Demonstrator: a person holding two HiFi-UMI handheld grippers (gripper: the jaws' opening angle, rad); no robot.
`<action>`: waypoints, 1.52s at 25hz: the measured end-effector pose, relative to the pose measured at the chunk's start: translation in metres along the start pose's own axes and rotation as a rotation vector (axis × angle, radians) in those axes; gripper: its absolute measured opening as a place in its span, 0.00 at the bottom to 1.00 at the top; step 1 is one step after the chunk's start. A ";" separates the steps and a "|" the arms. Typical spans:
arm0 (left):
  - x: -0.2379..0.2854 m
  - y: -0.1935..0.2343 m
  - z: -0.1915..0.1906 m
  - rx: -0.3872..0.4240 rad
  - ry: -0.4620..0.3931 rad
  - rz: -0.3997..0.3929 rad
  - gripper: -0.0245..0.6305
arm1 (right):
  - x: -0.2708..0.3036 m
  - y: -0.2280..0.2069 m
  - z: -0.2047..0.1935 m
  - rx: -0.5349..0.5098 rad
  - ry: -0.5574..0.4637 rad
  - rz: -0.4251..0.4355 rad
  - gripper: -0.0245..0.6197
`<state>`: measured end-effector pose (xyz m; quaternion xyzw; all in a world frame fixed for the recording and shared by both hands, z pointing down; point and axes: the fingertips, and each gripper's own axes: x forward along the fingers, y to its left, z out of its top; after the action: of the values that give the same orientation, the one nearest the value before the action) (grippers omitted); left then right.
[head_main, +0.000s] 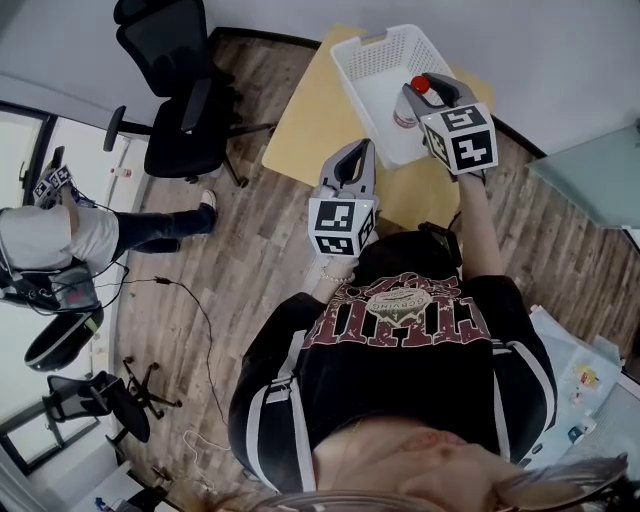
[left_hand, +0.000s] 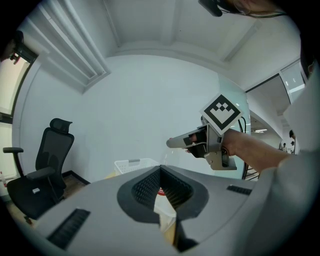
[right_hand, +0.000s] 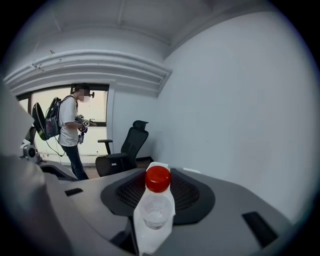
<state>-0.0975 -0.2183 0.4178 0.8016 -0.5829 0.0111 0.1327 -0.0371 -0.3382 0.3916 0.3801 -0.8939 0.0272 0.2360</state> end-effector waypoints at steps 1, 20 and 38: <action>0.000 0.001 0.000 -0.001 0.000 0.002 0.11 | -0.002 0.000 0.005 -0.004 -0.010 0.000 0.29; -0.012 0.024 -0.001 -0.026 -0.015 0.072 0.11 | -0.017 0.024 0.075 -0.057 -0.164 0.081 0.29; -0.049 0.065 0.000 -0.051 -0.040 0.213 0.11 | 0.005 0.095 0.109 -0.105 -0.223 0.266 0.29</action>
<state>-0.1745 -0.1912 0.4223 0.7315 -0.6674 -0.0057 0.1396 -0.1492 -0.2991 0.3096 0.2464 -0.9571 -0.0310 0.1493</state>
